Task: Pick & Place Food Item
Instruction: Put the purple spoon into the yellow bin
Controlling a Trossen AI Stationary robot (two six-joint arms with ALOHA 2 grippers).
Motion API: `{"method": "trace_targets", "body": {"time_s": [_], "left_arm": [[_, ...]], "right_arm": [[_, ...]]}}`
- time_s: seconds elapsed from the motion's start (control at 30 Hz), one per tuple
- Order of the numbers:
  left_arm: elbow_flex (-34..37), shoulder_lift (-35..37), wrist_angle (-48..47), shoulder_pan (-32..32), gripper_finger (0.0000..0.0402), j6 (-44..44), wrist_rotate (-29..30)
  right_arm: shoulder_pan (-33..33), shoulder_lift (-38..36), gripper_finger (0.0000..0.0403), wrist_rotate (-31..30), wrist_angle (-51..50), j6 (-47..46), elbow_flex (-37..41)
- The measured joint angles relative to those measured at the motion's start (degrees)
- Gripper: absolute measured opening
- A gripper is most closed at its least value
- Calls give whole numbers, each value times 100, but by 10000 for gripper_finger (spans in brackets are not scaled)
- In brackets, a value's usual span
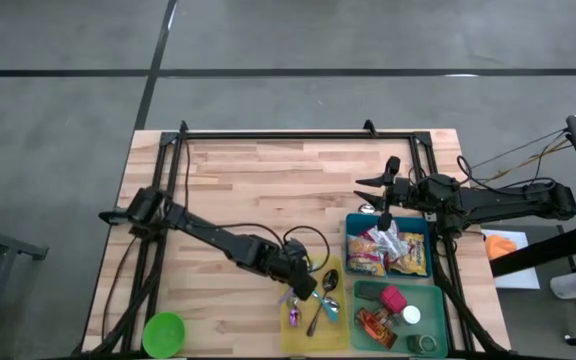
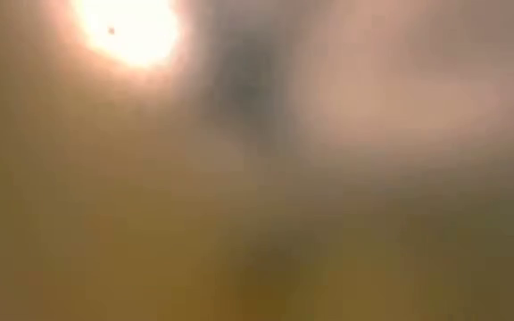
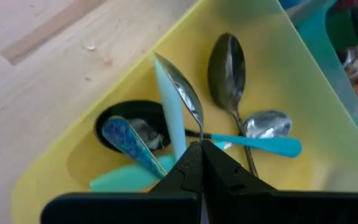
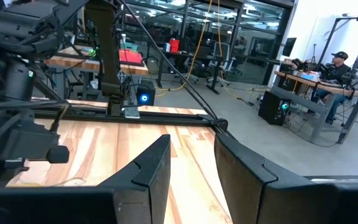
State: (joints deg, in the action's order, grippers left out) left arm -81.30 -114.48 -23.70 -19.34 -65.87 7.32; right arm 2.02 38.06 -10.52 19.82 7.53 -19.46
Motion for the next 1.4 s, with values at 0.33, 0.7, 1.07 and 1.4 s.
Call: {"method": "trace_targets", "body": {"time_s": [0.33, 0.7, 1.07, 1.4], "left_arm": [[7, -11, 236, 211, 0, -40, 68], [11, -11, 253, 287, 0, -46, 102], [11, -13, 331, 290, 69, -52, 124], [-4, -13, 422, 290, 108, 179, 117]], "right_arm": [[1, 0, 121, 0, 0, 0, 1], [1, 0, 121, 0, 1, 0, 0], [1, 0, 121, 0, 1, 0, 1], [1, 0, 121, 0, 0, 0, 0]]}}
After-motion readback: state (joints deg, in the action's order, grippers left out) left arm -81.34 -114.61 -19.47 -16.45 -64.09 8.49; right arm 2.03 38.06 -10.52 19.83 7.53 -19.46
